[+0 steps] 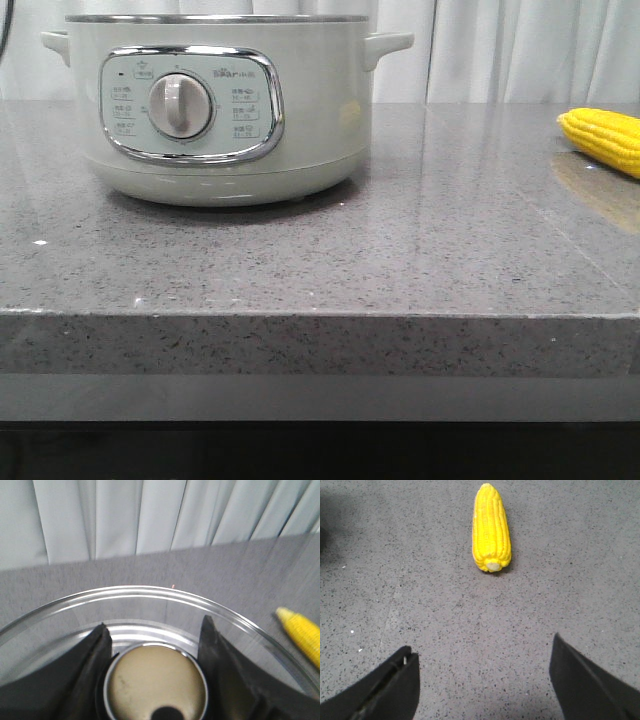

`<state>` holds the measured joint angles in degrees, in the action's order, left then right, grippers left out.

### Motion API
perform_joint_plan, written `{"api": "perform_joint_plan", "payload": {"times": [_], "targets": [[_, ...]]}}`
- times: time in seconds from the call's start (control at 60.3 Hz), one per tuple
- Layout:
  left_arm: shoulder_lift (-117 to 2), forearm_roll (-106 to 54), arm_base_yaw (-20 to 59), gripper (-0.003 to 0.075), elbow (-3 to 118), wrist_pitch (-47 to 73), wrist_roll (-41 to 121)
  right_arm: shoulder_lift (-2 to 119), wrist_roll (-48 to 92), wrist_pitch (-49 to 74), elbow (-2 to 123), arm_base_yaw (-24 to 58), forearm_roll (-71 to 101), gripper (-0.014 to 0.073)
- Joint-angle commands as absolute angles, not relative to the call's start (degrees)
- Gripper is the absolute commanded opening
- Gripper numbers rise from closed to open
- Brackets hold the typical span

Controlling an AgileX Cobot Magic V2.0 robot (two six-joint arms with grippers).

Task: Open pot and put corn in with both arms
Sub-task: 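Grasp the silver lid knob with the left gripper, then lift the glass lid off the pot with the left gripper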

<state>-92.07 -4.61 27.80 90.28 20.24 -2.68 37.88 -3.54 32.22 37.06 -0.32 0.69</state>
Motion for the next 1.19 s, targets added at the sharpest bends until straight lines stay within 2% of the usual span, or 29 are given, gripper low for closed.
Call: {"api": "perform_joint_plan", "payload": {"times": [0.0,0.348,0.846,1.178], "targets": [[-85.59,-5.26,27.76,0.0293,94.35,16.17,-3.14,38.16,-3.03,28.26,38.69,-0.70,0.58,0.0558],[-75.02,-1.85,22.57,0.0295,91.87,31.39,-3.14,38.16,-3.03,28.56,38.69,-0.70,0.58,0.0558],[-52.38,1.66,12.84,0.0295,66.99,31.70,-3.14,38.16,-3.03,28.49,38.69,-0.70,0.58,0.0558],[-40.84,1.29,12.05,0.0295,53.72,31.31,-3.14,38.16,-3.03,28.91,38.69,-0.70,0.63,0.0558]]}}
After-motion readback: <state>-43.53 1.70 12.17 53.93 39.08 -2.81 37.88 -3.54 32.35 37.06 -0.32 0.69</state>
